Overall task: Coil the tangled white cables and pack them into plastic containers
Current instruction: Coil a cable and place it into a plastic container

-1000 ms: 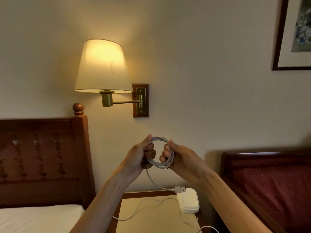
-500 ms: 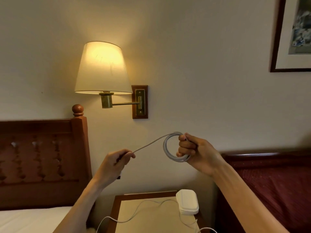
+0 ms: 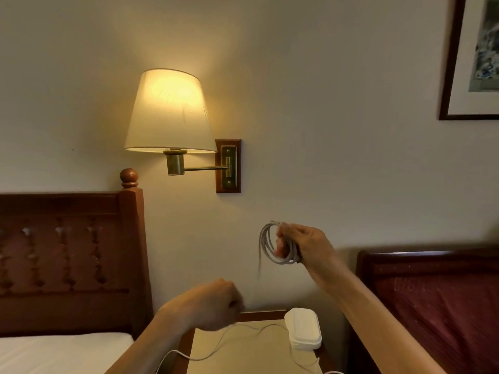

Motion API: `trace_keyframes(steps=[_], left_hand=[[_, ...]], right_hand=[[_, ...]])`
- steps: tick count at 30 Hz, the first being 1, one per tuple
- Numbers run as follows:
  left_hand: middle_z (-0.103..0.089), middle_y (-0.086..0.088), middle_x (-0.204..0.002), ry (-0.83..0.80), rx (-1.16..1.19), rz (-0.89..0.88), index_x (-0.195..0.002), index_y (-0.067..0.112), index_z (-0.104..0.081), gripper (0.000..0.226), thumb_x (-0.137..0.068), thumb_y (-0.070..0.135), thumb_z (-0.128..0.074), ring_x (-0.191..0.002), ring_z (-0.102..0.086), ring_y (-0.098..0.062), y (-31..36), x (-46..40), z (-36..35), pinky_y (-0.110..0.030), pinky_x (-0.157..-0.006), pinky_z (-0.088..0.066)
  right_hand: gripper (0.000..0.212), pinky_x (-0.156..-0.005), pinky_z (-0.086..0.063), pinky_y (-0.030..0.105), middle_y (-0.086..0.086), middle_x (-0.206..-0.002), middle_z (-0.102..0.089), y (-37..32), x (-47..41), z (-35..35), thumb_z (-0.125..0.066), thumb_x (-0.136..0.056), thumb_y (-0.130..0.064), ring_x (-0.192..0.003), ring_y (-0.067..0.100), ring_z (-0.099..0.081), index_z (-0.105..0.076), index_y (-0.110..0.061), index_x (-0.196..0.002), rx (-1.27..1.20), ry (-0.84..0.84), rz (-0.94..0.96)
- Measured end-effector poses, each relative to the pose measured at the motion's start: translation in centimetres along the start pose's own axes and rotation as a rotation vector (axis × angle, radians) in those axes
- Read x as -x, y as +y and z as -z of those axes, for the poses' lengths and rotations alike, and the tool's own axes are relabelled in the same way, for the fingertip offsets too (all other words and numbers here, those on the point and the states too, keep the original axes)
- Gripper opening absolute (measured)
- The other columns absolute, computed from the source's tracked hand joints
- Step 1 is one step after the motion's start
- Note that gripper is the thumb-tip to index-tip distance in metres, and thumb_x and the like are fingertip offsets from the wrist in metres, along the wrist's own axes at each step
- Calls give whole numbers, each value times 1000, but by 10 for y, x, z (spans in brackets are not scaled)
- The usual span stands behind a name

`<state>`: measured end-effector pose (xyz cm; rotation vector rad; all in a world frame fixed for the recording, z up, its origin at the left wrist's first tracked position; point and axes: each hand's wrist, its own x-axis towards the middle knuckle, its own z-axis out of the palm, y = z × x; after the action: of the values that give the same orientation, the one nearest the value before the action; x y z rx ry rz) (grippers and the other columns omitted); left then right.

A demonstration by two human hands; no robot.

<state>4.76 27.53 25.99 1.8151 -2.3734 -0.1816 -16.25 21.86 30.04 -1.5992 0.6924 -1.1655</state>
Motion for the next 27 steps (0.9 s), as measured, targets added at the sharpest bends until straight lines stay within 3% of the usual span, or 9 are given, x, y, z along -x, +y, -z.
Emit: trace_keyframes(steps=[2,5,9,13,16,18,21,23,27], left_hand=[[-64,8,-85,-3,101,-236,-89,15,-67,25,-99,18,-44,-72,-53,-3,28,11,20,-18,-69,-42],[-56,17,-72,312,168,-360,-86,24,-62,25,-101,28,-43,-66,-55,-5,30,10,41,-14,-62,-38],[-60,18,-84,421,196,-477,-97,28,-60,20,-99,40,-44,-78,-58,-6,14,0,41,-20,-68,-45],[-61,18,-94,530,-11,-487,-104,29,-66,23,-95,38,-47,-89,-52,-1,1,-3,44,-19,-74,-45],[-63,7,-103,752,-304,-501,-100,24,-69,13,-89,23,-61,-96,-54,-8,1,-6,39,-26,-75,-51],[-62,-1,-105,905,-339,-471,-96,16,-70,13,-84,11,-67,-97,-56,-15,4,-9,31,-27,-74,-55],[-63,-9,-105,1047,-217,-457,-101,7,-70,18,-84,3,-65,-96,-60,-18,3,-13,19,-23,-76,-55],[-66,-8,-104,1056,-85,-465,-104,6,-70,19,-86,4,-64,-94,-62,-15,1,-18,16,-21,-79,-55],[-74,2,-97,820,535,-310,-104,11,-74,19,-89,8,-63,-91,-69,-8,15,-20,23,-21,-80,-56]], right_hand=[[33,-63,-50,19,5,-67,-71,5,2,-9,-49,-100,-24,-59,10,-64,-70,-8,-80,255,35,136],[28,-60,-49,14,-1,-64,-70,11,6,-12,-50,-99,-20,-57,5,-64,-69,-10,-81,357,-32,193],[24,-57,-48,13,-7,-64,-65,14,7,-11,-50,-99,-22,-55,4,-62,-67,-16,-83,483,-93,208],[24,-54,-43,14,-6,-64,-60,16,5,-13,-50,-100,-24,-54,3,-55,-66,-17,-83,537,-97,203],[29,-59,-46,21,-8,-66,-60,16,5,-18,-47,-101,-25,-60,4,-57,-65,-22,-79,593,-66,207],[32,-66,-48,27,-6,-69,-63,13,5,-23,-45,-102,-25,-65,9,-59,-67,-20,-80,583,-21,225],[40,-57,-41,14,-12,-56,-57,5,5,-28,-43,-102,-22,-55,1,-51,-65,-21,-69,484,-8,225],[44,-53,-37,14,-12,-49,-51,1,4,-30,-42,-103,-20,-47,2,-46,-62,-16,-64,398,-48,178],[47,-49,-35,22,-7,-47,-43,-1,0,-27,-38,-104,-20,-43,5,-38,-56,-10,-62,255,-62,84]])
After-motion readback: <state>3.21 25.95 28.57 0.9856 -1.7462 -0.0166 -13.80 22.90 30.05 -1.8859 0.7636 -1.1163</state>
